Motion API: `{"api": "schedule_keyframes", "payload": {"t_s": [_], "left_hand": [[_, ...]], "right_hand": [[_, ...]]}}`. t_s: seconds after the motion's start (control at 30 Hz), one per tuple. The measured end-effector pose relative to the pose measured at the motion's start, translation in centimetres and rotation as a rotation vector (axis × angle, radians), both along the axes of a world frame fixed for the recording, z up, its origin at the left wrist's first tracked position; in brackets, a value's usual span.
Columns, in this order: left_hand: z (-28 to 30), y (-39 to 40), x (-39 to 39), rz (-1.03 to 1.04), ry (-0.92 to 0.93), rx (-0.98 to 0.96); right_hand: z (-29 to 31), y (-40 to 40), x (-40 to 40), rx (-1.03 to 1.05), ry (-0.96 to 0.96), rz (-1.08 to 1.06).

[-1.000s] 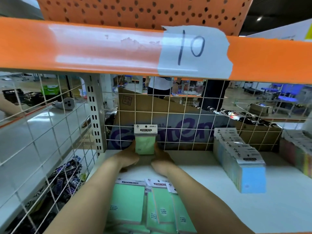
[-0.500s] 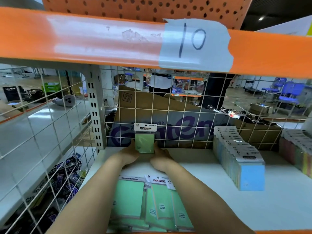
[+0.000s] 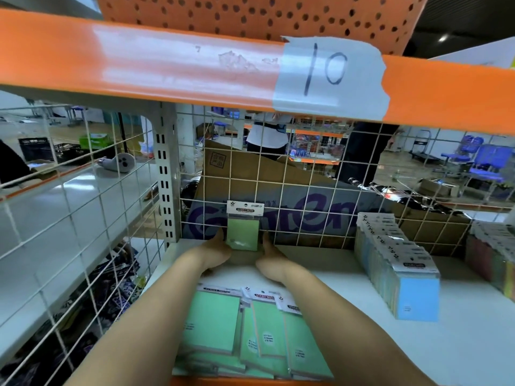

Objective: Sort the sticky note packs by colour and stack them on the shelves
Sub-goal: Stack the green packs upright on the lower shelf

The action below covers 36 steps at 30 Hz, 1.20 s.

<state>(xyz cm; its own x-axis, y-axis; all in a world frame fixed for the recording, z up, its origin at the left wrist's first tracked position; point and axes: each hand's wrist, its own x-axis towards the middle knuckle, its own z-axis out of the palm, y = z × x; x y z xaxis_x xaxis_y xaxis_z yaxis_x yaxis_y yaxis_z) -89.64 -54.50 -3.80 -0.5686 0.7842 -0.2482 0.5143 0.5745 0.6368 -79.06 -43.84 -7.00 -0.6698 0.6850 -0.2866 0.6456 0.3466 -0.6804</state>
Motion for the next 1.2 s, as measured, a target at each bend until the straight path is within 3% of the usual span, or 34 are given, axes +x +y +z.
{"api": "schedule_keyframes", "payload": {"t_s": [0.1, 0.27, 0.47, 0.6, 0.8, 0.97, 1.2], "left_hand": [[0.6, -1.2, -0.1, 0.054, -0.063, 0.051], [1.7, -3.8, 0.3, 0.162, 0.218, -0.054], [3.0, -7.1, 1.7, 0.078, 0.387, -0.293], [4.0, -8.3, 3.0, 0.069, 0.323, -0.376], [4.3, -9.8, 4.4, 0.147, -0.004, -0.394], [3.8, -9.9, 5.4, 0.197, 0.014, -0.306], [2.5, -6.9, 5.2, 0.411, 0.115, -0.005]], "right_hand": [[1.4, -0.2, 1.7, -0.014, -0.002, 0.009], [3.2, -2.1, 3.1, 0.101, 0.056, 0.026], [2.8, -5.9, 4.9, 0.162, 0.112, 0.136], [3.4, -7.3, 5.2, 0.098, 0.036, 0.199], [4.6, -9.3, 5.8, -0.07, -0.104, 0.301], [3.9, -10.2, 6.1, -0.106, -0.012, 0.274], [4.5, -7.8, 5.0, -0.036, 0.174, 0.035]]}}
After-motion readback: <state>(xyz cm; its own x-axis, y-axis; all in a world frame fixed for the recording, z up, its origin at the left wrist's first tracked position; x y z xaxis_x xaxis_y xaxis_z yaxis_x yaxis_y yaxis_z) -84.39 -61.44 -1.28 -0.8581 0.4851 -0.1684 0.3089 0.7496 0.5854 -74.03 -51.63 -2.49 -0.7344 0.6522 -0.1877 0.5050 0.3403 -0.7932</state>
